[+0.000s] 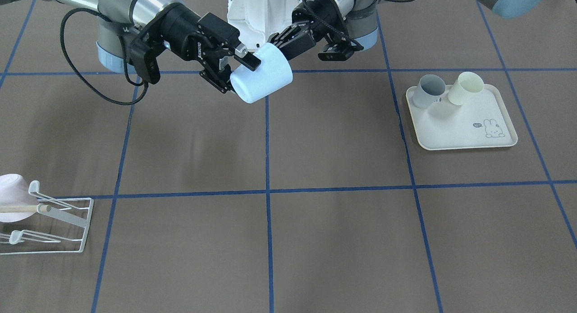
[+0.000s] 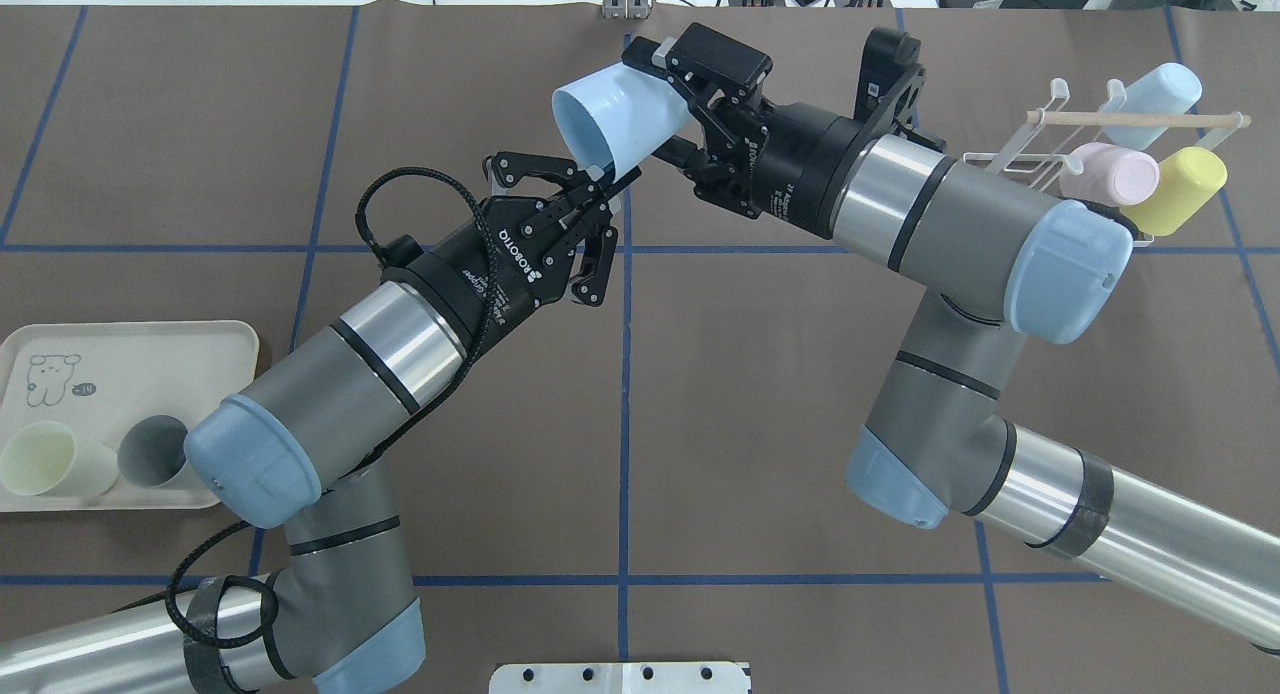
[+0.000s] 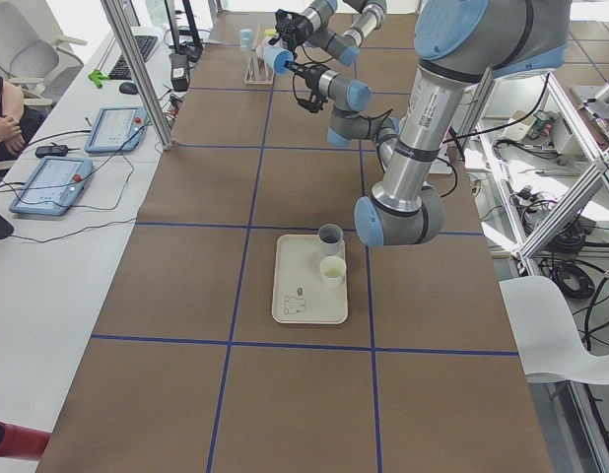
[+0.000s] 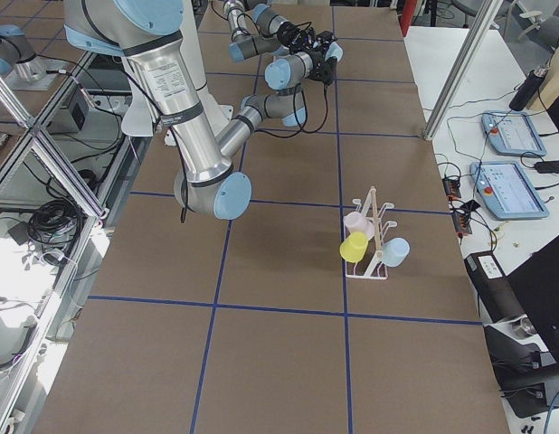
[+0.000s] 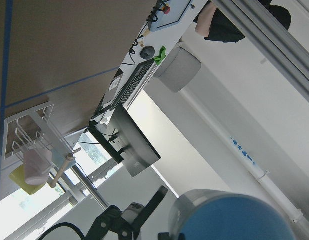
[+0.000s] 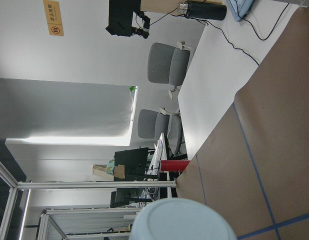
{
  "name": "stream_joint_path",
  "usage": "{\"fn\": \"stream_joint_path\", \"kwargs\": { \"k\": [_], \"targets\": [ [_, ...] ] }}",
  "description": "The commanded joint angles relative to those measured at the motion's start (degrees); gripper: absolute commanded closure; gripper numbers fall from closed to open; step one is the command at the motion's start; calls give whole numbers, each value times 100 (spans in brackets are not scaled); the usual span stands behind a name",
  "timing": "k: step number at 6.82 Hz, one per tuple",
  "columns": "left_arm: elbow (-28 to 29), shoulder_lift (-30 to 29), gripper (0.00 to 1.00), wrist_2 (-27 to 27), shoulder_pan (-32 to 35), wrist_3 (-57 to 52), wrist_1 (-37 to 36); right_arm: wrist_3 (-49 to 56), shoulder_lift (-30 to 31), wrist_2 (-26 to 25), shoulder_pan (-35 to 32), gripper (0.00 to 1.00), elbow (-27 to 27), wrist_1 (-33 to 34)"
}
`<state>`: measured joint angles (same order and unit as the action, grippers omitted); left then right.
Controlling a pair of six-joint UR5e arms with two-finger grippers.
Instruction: Transfer IKEA cup to right arm and place on rack
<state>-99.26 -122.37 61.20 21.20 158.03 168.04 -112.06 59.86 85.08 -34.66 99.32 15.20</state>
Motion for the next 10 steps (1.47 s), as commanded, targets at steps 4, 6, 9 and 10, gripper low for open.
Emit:
{"fn": "stream_joint_path", "kwargs": {
  "k": [4, 6, 9, 10],
  "targets": [
    [-50, -15, 100, -29, -116, 0, 1, 0, 0, 0, 21, 2, 0, 0],
    [-67, -15, 100, -29, -178, -104, 1, 0, 0, 0, 21, 2, 0, -9],
    [-67, -112, 100, -12, -231, -202, 36, -96, 8, -8, 12, 93, -18, -9],
    [-67, -86, 8, -20, -222, -211, 45, -97, 17, 9, 12, 100, -18, -26]
  ]
}}
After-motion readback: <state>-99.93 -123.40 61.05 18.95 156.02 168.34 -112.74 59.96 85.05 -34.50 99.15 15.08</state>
